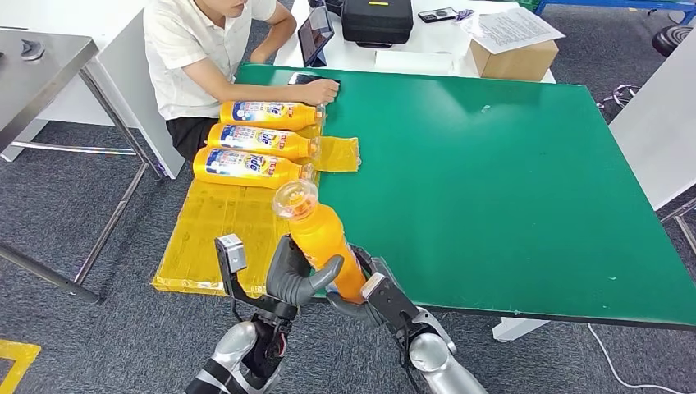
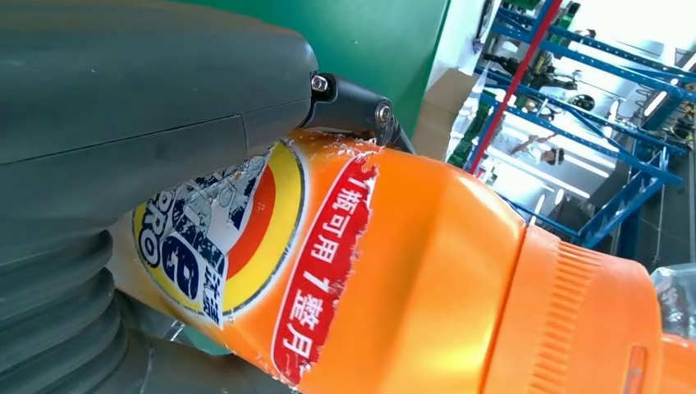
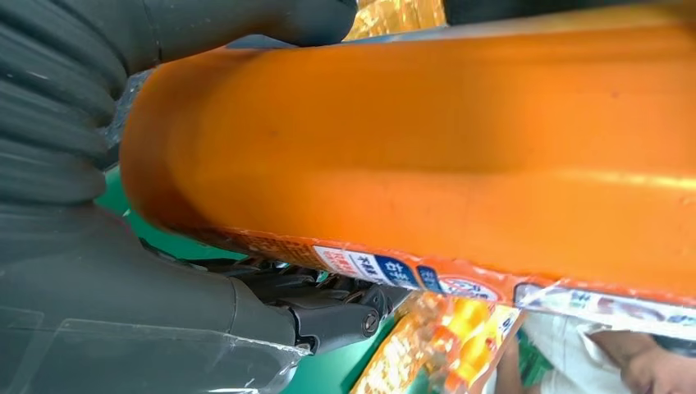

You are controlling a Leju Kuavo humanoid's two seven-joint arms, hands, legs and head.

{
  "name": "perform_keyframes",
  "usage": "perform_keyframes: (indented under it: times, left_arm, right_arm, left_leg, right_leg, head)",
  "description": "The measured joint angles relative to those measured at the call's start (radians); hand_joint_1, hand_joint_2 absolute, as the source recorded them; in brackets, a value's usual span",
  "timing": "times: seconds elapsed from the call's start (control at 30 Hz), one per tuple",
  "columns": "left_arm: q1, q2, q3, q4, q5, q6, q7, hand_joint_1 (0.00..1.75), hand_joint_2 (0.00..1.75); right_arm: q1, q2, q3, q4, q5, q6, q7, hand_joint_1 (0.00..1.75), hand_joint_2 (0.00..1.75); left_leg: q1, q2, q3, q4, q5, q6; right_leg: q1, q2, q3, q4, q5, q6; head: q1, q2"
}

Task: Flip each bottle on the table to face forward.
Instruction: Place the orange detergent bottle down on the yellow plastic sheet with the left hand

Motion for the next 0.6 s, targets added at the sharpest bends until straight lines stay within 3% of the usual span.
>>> perform_keyframes:
  times: [0.1,0.17,0.3,0.53,0.6]
  left_arm:
    - [0.000,0.000,0.005,0.001,-0.032,0.011,-0.006,1.75,1.75]
    - [0.000,0.000,0.006,0.002,-0.067,0.044,-0.017,1.75,1.75]
    - [0.000,0.000,0.014,-0.004,-0.150,0.143,-0.058,1.75,1.75]
    - [-0.003,0.006,0.045,-0.043,-0.318,0.353,-0.130,1.75,1.75]
    - [-0.004,0.008,0.049,-0.046,-0.406,0.444,-0.162,1.75,1.75]
  right_arm:
    - [0.001,0.000,0.013,-0.002,-0.022,0.006,0.000,0.00,1.75]
    - [0.003,0.000,0.021,-0.009,-0.019,0.001,-0.002,0.00,1.75]
    - [0.023,0.003,0.045,-0.049,0.047,-0.078,-0.046,0.00,0.00]
    - [0.082,0.004,0.065,-0.153,0.115,-0.210,-0.107,0.00,0.00]
    - [0.100,0.005,0.067,-0.180,0.141,-0.297,-0.134,0.00,0.00]
  left_leg:
    - [0.000,0.000,0.000,0.000,0.000,0.000]
    - [0.000,0.000,0.000,0.000,0.000,0.000]
    - [0.000,0.000,0.000,0.000,0.000,0.000]
    - [0.000,0.000,0.000,0.000,0.000,0.000]
    - [0.000,-0.001,-0.001,0.000,0.000,0.000]
  right_leg:
    - [0.000,0.000,0.000,0.000,0.000,0.000]
    - [0.000,0.000,0.000,0.000,0.000,0.000]
    - [0.000,0.000,0.000,0.000,0.000,0.000]
    - [0.000,0.000,-0.001,0.000,0.000,0.000]
    - [0.000,-0.001,-0.002,0.000,0.000,0.000]
  head:
    - [0.000,0.000]
    - [0.000,0.000]
    - [0.000,0.000]
    - [0.000,0.000]
    - [0.000,0.000]
